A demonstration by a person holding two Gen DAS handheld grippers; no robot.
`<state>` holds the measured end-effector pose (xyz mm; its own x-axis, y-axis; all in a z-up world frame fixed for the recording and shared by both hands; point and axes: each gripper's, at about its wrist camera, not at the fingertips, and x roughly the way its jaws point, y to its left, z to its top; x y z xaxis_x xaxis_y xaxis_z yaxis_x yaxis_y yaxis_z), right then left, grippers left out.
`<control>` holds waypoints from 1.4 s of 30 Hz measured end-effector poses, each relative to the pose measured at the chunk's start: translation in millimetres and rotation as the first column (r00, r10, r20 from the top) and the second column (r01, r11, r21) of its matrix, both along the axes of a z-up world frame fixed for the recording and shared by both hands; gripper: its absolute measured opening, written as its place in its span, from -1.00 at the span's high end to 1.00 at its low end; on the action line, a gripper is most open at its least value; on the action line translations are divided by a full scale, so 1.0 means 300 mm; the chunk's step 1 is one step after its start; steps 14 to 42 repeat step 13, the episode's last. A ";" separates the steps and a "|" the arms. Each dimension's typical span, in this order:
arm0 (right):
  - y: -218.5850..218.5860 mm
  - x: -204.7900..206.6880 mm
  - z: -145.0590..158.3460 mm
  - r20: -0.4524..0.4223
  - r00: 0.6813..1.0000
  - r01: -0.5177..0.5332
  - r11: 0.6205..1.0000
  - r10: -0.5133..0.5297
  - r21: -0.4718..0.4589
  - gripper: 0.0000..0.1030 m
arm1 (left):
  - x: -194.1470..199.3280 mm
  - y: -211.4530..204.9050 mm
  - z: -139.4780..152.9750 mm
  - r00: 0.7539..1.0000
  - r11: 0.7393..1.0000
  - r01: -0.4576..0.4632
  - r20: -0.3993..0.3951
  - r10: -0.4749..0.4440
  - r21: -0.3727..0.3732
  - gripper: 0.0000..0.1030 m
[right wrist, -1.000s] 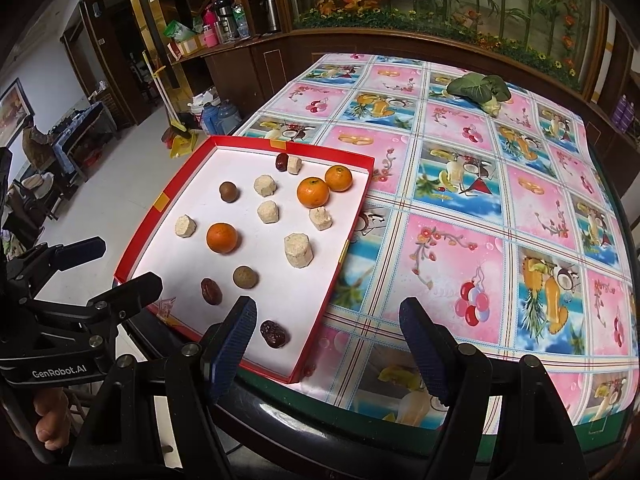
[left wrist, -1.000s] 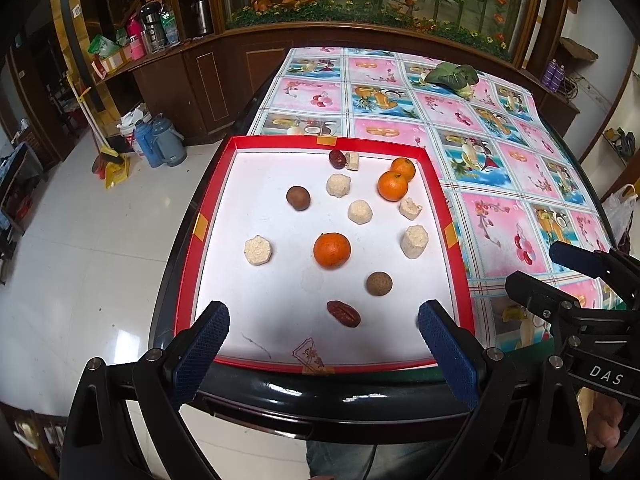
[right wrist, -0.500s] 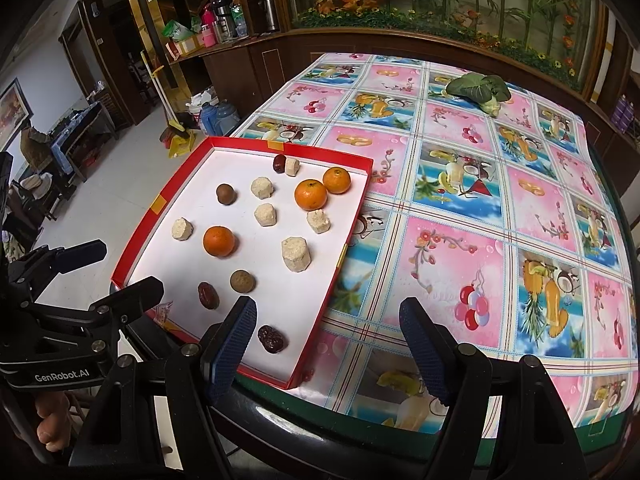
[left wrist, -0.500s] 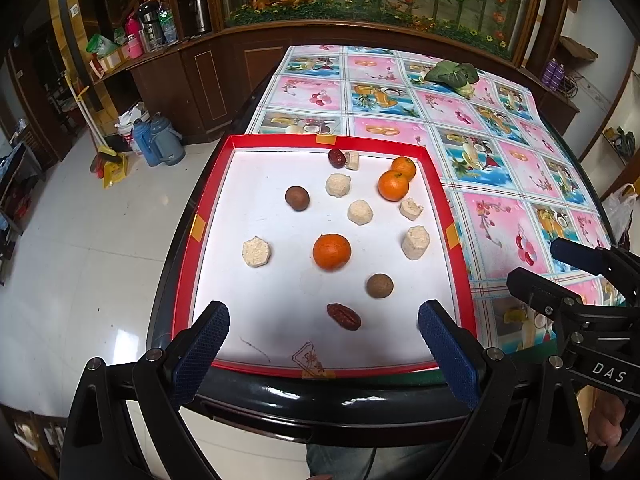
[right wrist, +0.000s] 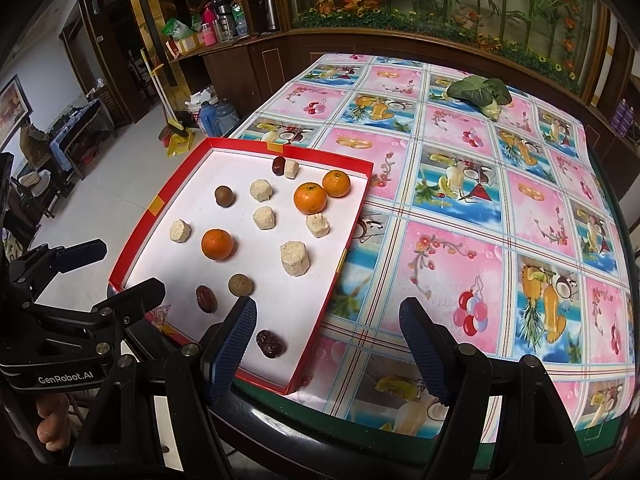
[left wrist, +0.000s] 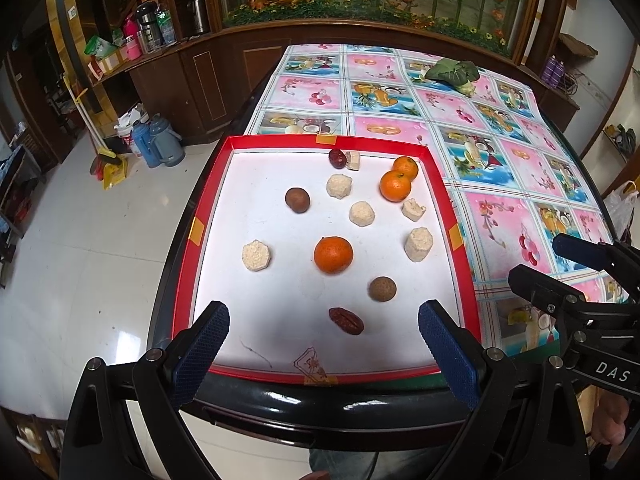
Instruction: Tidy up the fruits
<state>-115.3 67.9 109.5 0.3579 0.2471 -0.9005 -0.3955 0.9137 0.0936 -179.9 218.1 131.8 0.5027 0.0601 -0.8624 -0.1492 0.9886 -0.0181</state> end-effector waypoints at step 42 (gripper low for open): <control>0.032 0.042 -0.059 -0.034 0.999 -0.008 1.000 0.008 -0.017 -0.47 | 0.095 0.050 -0.097 0.999 1.000 -0.016 -0.035 0.016 -0.010 -0.87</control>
